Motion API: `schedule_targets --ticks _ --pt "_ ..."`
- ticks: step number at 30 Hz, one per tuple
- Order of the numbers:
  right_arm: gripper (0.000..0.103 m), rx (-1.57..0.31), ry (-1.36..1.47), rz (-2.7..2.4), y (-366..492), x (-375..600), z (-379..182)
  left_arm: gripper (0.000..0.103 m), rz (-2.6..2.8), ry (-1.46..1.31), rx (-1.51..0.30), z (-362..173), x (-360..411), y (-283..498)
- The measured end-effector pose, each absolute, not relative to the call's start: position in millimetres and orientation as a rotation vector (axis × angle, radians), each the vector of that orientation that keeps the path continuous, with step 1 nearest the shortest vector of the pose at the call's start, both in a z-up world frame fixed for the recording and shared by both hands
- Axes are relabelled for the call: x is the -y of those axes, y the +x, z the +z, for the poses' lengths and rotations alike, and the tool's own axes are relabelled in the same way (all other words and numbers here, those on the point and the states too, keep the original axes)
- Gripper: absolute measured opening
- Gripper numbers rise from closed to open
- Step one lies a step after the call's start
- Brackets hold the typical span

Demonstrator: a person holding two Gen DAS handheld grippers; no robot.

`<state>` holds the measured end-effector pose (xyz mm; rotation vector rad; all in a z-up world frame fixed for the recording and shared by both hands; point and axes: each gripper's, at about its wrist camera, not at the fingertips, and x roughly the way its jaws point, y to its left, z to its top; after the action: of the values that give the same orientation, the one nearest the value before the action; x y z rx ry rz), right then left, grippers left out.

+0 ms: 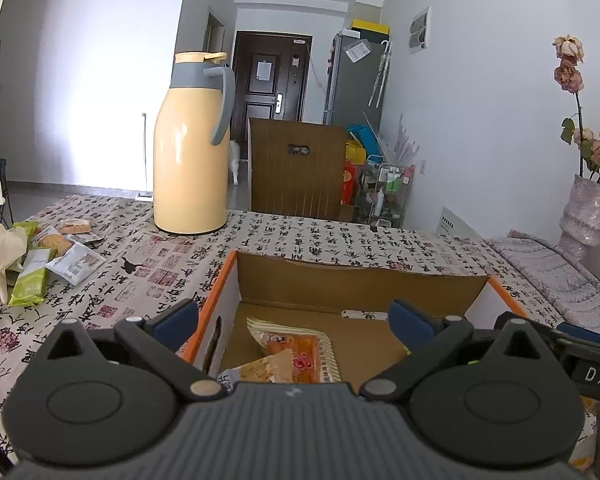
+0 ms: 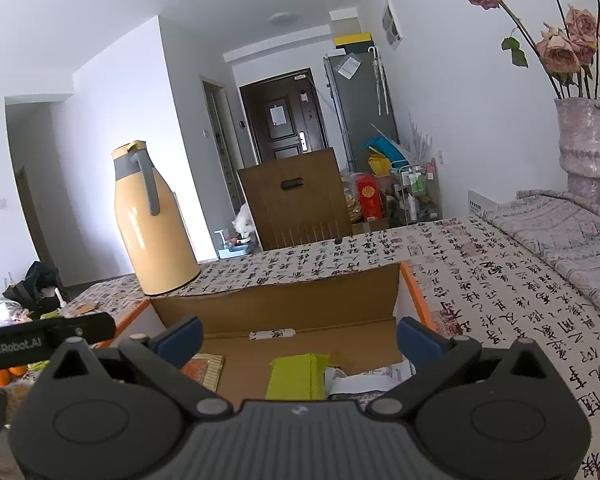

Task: Organize snacks
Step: 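Move both tools back over the snack pile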

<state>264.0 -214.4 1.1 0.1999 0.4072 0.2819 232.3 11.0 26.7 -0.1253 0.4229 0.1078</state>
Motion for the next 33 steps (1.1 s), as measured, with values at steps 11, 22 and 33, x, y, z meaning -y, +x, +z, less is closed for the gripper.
schedule_targets --ticks 11,22,33 --pt "0.103 -0.347 0.170 0.273 242 215 26 0.103 0.106 -0.117 -0.383 50 -9 209" --pt "0.103 -0.344 0.153 0.266 202 221 34 0.103 0.084 -0.097 -0.376 58 -10 167" --pt "0.103 -0.387 0.144 0.265 159 228 21 0.103 0.069 -0.106 -0.410 41 -21 126"
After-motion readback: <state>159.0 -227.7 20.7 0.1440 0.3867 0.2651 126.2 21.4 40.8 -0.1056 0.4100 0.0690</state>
